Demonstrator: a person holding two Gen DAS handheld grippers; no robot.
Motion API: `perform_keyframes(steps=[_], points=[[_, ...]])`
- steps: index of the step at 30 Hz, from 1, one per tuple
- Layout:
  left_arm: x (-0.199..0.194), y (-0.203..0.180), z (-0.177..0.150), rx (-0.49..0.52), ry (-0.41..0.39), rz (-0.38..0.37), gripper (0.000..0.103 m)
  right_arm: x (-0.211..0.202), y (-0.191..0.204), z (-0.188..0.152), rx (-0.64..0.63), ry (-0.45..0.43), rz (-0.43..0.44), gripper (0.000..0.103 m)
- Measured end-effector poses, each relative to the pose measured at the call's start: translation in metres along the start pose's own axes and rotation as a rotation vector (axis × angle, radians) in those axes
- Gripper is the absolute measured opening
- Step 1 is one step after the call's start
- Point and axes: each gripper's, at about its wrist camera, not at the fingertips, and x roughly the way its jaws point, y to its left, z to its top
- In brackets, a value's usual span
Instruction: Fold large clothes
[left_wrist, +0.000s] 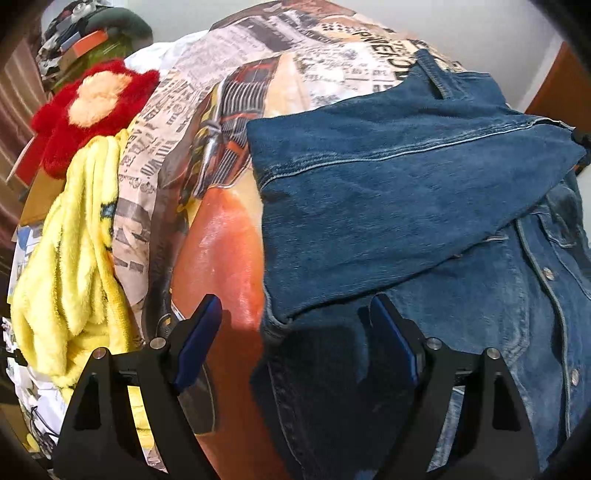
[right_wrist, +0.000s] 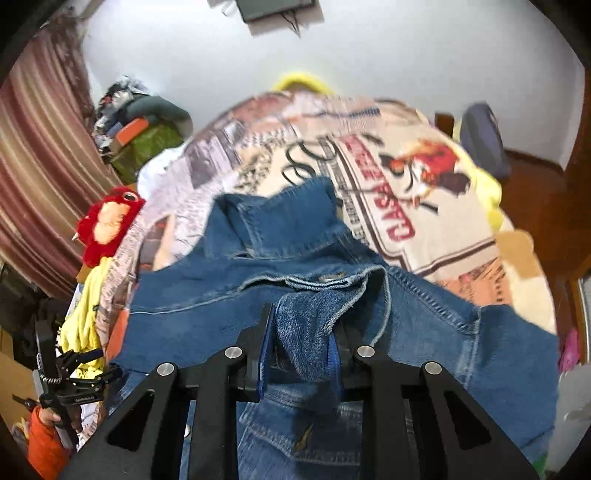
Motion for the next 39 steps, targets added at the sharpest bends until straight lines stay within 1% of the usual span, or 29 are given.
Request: perform_keyframes(steps=[4,7,10,18,24,27,28,29,30,31,32,33,37,39], points=[[-0.007,-0.006,0.0,0.01,-0.01,-0.01,0.082,-0.028,0.003,-0.009,-0.02,-0.026,0.01,0.022],[-0.012,-0.009,0.0,0.012,-0.019,-0.015,0.082,-0.044,0.002,-0.019,-0.046,-0.04,-0.022,0.022],[-0.018,-0.014,0.0,0.018,-0.034,-0.018,0.082,-0.047,-0.007,-0.032,-0.046,-0.025,-0.039,0.022],[-0.029,-0.03,0.005,0.052,-0.063,-0.029,0.082,-0.021,-0.039,-0.074,-0.005,0.069,-0.106,0.022],[-0.03,-0.043,0.008,0.094,-0.072,-0.039,0.082,0.003,-0.048,-0.102,-0.043,0.123,-0.171,0.022],[-0.028,-0.052,0.012,0.107,-0.071,-0.054,0.082,0.011,-0.047,-0.109,-0.071,0.144,-0.195,0.024],[-0.028,-0.054,0.014,0.111,-0.071,-0.057,0.082,0.014,-0.046,-0.11,-0.081,0.156,-0.209,0.031],[-0.027,-0.057,0.015,0.116,-0.072,-0.062,0.082,0.016,-0.046,-0.11,-0.089,0.162,-0.227,0.045],[-0.027,-0.06,0.016,0.122,-0.074,-0.065,0.082,0.017,-0.045,-0.111,-0.098,0.163,-0.26,0.054],[-0.028,-0.064,0.018,0.131,-0.076,-0.066,0.082,0.016,-0.045,-0.111,-0.111,0.153,-0.323,0.073],[-0.028,-0.067,0.019,0.138,-0.079,-0.067,0.082,0.014,-0.047,-0.111,-0.119,0.142,-0.354,0.08],[-0.028,-0.071,0.021,0.145,-0.081,-0.069,0.082,0.012,-0.049,-0.112,-0.126,0.13,-0.356,0.08],[-0.032,-0.086,0.03,0.177,-0.097,-0.076,0.082,-0.004,-0.057,-0.108,-0.073,0.125,-0.295,0.08],[-0.035,-0.093,0.037,0.189,-0.114,-0.078,0.082,-0.019,-0.06,-0.103,-0.041,0.093,-0.273,0.08]])
